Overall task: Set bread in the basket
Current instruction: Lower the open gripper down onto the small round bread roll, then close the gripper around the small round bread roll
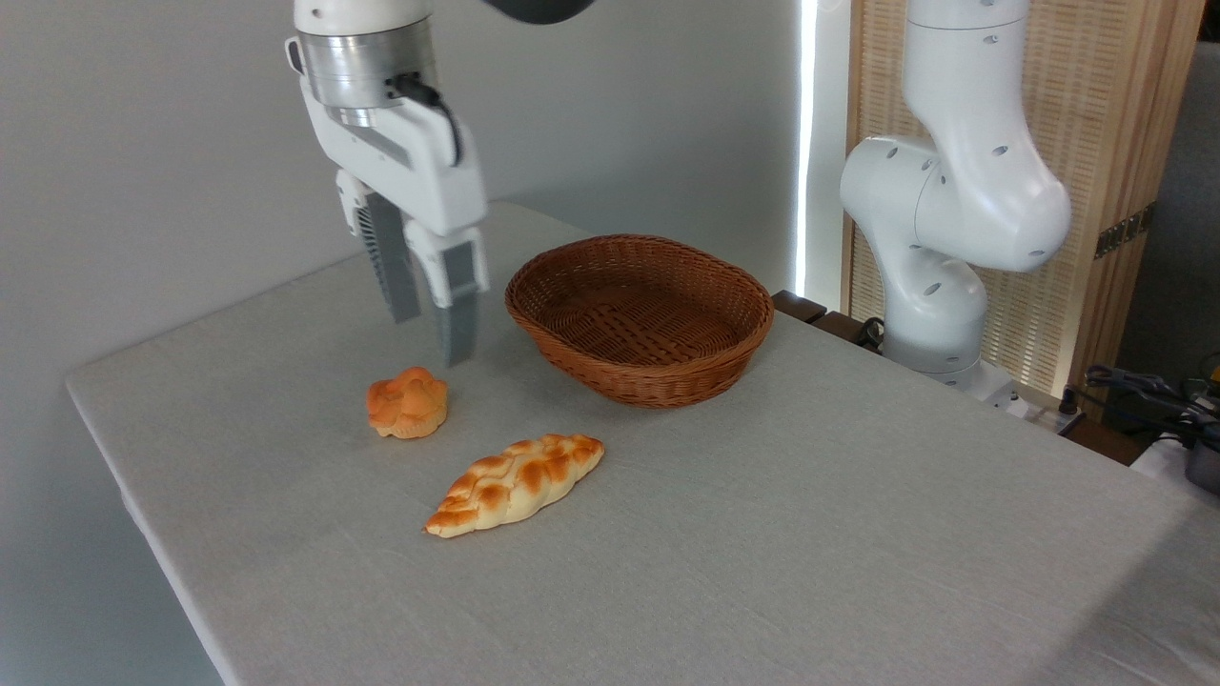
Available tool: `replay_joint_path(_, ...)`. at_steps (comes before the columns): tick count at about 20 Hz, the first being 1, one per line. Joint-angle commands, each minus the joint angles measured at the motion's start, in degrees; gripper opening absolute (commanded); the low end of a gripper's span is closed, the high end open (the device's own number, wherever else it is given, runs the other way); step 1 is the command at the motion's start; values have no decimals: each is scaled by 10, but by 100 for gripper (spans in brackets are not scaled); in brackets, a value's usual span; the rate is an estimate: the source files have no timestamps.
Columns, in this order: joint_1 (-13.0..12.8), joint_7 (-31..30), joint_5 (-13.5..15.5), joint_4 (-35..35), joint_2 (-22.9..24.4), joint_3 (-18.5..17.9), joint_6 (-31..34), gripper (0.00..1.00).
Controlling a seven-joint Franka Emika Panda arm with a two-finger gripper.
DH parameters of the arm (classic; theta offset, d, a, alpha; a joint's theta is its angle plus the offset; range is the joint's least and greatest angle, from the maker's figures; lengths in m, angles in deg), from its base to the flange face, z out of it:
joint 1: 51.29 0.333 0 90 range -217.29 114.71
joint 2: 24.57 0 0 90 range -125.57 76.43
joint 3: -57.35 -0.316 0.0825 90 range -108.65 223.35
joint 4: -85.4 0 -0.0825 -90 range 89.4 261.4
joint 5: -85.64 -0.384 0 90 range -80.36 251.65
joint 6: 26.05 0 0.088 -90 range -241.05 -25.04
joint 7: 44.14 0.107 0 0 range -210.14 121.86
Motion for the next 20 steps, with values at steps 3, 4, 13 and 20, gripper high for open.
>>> replay_joint_path(3,-2,-10,100,64,-15,53,-113,100)
replay_joint_path(4,-2,-10,106,70,-25,62,-129,100)
replay_joint_path(13,-2,-9,105,114,-72,112,-210,100)
replay_joint_path(20,-2,-3,87,127,-89,117,-211,100)
